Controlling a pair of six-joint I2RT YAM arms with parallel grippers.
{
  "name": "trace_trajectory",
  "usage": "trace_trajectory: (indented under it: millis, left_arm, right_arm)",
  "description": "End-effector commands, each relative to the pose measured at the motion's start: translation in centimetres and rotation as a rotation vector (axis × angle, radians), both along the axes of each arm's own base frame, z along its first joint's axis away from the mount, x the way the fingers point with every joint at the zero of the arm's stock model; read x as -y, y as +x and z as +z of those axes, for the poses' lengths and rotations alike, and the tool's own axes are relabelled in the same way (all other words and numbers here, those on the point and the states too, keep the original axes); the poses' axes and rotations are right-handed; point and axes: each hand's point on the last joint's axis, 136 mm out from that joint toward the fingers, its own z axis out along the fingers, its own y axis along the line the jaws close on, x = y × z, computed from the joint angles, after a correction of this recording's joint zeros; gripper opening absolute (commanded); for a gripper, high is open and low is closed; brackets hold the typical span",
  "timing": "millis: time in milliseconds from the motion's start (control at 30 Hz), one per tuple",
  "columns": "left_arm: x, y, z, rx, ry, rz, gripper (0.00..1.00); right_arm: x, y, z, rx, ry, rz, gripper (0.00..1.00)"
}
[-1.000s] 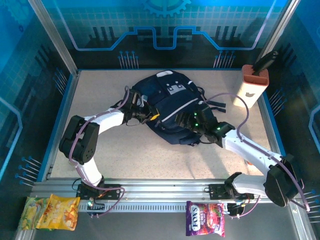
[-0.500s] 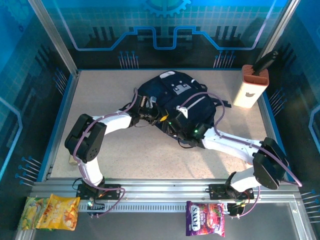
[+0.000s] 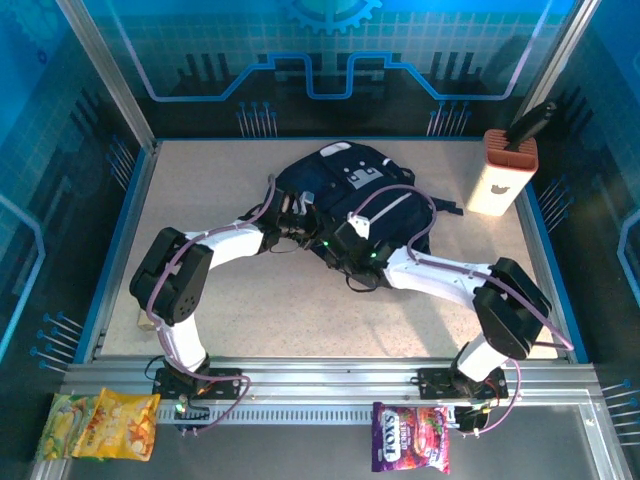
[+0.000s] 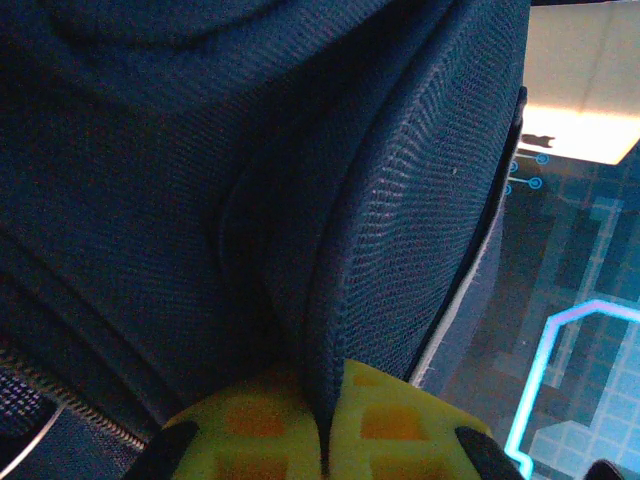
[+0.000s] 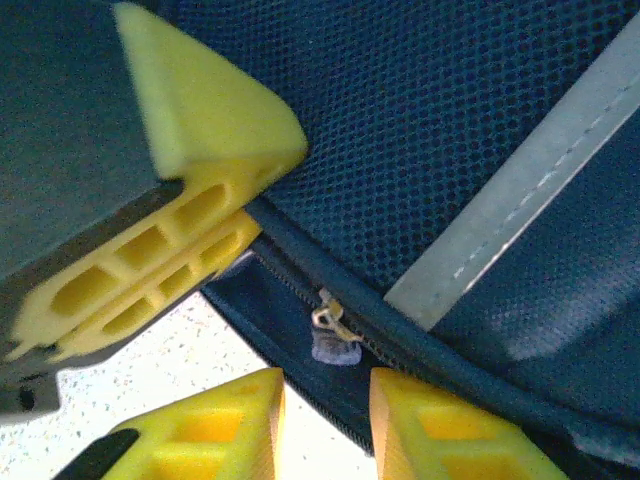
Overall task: Pack the student bag
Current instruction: Zip the student bag at the top-center of the table.
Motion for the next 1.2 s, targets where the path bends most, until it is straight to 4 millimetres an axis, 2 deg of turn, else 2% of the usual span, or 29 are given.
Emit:
trace_trajectory:
  millis: [0,400,600,733,967,1167]
  left_arm:
    - [2.2,-0.8,3.2,0.076,-0.078,-0.112,0.01]
    - [2.4,-1.1,3.4,0.073,-0.087,-0.131,0.00]
    - [2.3,-1.0,3.7,0.082,-0.087,-0.125,0.00]
    - [1.5,-0.4,3.4,0.087,-0.070,-0.096,0.00]
    - [1.4,0.7,3.4,0.103,-0.044,-0.081,0.00]
    - [1.5,0.8,3.3,0.101,-0.043,-0.087,0.00]
  right_arm:
    - [0.9,1.4,0.2,0.015,-0.033,-0.066,0.30]
    - [1.9,3.2,-0.2,0.026,-0.103,-0.129,0.29]
    - [2.7,3.4,-0.3,0.016,-0.119,-0.154,0.21]
    - [3.5,2.7,-0.1,0.012,-0.119,-0.153,0.14]
    - [6.5,-0.1,0.0,-0.011,-0.117,-0.190,0.12]
    - [9.2,-1.9,-0.1,-0.028,-0.124,-0.237,0.12]
